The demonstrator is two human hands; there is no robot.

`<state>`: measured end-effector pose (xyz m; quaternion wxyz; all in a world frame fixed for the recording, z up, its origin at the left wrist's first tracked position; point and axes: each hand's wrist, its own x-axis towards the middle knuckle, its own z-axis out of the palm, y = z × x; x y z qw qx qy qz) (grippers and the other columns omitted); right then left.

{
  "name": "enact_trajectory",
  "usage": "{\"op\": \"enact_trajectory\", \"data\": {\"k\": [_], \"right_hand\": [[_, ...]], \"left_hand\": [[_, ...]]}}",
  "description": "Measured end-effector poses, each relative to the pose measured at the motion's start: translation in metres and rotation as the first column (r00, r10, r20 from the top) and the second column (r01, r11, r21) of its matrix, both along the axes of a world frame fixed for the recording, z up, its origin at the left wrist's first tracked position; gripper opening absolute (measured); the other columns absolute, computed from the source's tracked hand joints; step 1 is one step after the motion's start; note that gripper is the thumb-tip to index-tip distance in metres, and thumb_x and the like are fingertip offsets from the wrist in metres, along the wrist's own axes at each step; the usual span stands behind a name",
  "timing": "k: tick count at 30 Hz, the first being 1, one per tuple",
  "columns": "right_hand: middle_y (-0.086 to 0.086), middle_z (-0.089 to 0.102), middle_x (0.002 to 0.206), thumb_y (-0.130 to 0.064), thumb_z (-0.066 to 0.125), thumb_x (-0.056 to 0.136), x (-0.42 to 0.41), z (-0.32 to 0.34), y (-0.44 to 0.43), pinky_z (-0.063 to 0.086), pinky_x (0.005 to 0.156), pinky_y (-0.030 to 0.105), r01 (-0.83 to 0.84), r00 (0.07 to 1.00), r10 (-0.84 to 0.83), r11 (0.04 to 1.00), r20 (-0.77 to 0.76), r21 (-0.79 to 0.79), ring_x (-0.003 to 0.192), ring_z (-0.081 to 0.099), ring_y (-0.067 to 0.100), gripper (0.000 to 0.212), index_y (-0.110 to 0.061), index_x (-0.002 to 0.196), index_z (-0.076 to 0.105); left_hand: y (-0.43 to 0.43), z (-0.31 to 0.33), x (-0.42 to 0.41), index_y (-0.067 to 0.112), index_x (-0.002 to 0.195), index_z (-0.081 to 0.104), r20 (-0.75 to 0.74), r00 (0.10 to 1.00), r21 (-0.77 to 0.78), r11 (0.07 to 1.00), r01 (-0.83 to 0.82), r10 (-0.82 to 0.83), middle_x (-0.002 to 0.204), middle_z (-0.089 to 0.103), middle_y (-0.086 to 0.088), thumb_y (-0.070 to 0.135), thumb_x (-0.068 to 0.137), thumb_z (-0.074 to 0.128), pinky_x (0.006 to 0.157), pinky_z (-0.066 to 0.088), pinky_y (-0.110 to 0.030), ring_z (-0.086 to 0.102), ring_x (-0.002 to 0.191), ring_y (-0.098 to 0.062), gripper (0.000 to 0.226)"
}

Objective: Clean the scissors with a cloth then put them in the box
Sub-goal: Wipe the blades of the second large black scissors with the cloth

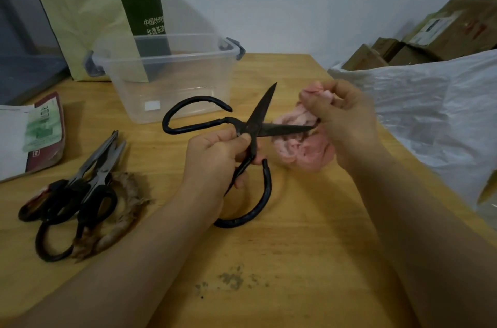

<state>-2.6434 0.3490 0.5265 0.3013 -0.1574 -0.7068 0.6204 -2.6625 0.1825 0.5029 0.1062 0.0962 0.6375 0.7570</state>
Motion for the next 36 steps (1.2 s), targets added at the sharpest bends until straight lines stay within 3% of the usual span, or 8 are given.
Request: {"op": "enact_trajectory", "data": {"k": [4,8,13,16,19,24,28,36], "right_hand": [[-0.002,0.069,0.099,-0.01,0.071,0.08,0.013,0.017,0.007,0.059,0.063,0.028,-0.083,0.996,0.079,0.994,0.05,0.071,0.078,0.07,0.011,0.012,-0.02,0.086,0.073],[-0.012,0.069,0.099,-0.021,0.067,0.082,0.019,0.029,-0.009,0.057,0.074,0.028,-0.232,0.971,0.199,0.911,0.13,0.341,0.089,0.065,0.005,0.01,-0.027,0.081,0.075],[-0.011,0.062,0.105,-0.02,0.069,0.084,0.023,0.026,-0.018,0.047,0.074,0.013,-0.073,0.986,-0.067,0.64,0.15,0.765,0.085,0.056,0.001,0.032,-0.03,0.113,0.066],[-0.009,0.068,0.091,-0.021,0.071,0.081,0.031,0.034,-0.011,0.052,0.073,0.023,-0.01,0.982,-0.135,0.662,0.133,0.749,0.08,0.056,0.002,0.024,-0.024,0.105,0.07],[-0.007,0.066,0.076,-0.022,0.079,0.073,0.031,0.031,-0.026,0.059,0.062,0.028,-0.273,0.943,0.122,0.816,0.31,0.509,0.07,0.064,0.005,0.025,-0.028,0.095,0.069],[-0.01,0.068,0.098,-0.024,0.079,0.073,0.007,0.0,-0.041,0.055,0.084,0.031,-0.216,0.969,0.099,0.785,0.227,0.581,0.09,0.063,0.005,0.032,-0.023,0.104,0.071],[-0.012,0.065,0.088,-0.023,0.074,0.079,0.002,-0.009,-0.043,0.053,0.078,0.029,-0.188,0.981,0.12,0.782,0.152,0.594,0.085,0.061,0.005,0.011,-0.024,0.09,0.07],[-0.015,0.061,0.077,-0.024,0.065,0.086,-0.007,-0.006,-0.04,0.052,0.073,0.027,-0.089,0.993,0.021,0.77,0.114,0.632,0.079,0.059,0.005,0.001,-0.023,0.086,0.066]], "left_hand": [[-0.001,0.002,-0.002,-0.001,0.095,0.063,0.026,0.999,0.008,1.0,-0.024,0.024,0.073,0.067,-0.01,0.002,0.093,0.051,0.033,0.033,-0.02,0.062,0.056,-0.012,0.012],[0.001,0.001,-0.002,0.0,0.085,0.063,0.013,0.999,-0.011,0.999,-0.053,0.053,0.07,0.064,-0.009,-0.001,0.092,0.051,0.033,0.031,-0.021,0.061,0.055,-0.013,0.014],[0.003,-0.001,-0.004,0.004,0.085,0.062,0.02,0.993,-0.051,0.992,-0.115,0.116,0.075,0.065,-0.01,0.001,0.093,0.051,0.034,0.032,-0.022,0.063,0.059,-0.014,0.014],[0.003,-0.002,-0.005,0.006,0.09,0.062,0.037,0.989,-0.058,0.988,-0.144,0.146,0.083,0.066,-0.012,0.003,0.093,0.051,0.036,0.034,-0.023,0.065,0.059,-0.011,0.012],[0.003,-0.002,-0.005,0.005,0.083,0.062,0.021,0.991,-0.072,0.988,-0.134,0.136,0.08,0.066,-0.012,0.005,0.092,0.051,0.037,0.033,-0.024,0.064,0.059,-0.013,0.015],[0.005,-0.007,-0.004,-0.002,0.075,0.06,-0.06,0.991,-0.102,0.986,-0.129,0.123,0.073,0.059,-0.021,0.003,0.094,0.049,0.035,0.033,-0.022,0.054,0.064,-0.028,0.022],[0.005,-0.01,-0.004,-0.015,0.088,0.057,-0.12,0.988,-0.098,0.989,-0.113,0.101,0.085,0.057,-0.036,0.001,0.094,0.049,0.037,0.032,-0.025,0.051,0.066,-0.029,0.019],[0.009,-0.013,-0.003,0.005,0.081,0.067,-0.146,0.986,-0.094,0.991,-0.095,0.081,0.085,0.062,-0.03,0.003,0.094,0.05,0.041,0.032,-0.022,0.055,0.068,-0.033,0.021]]}}
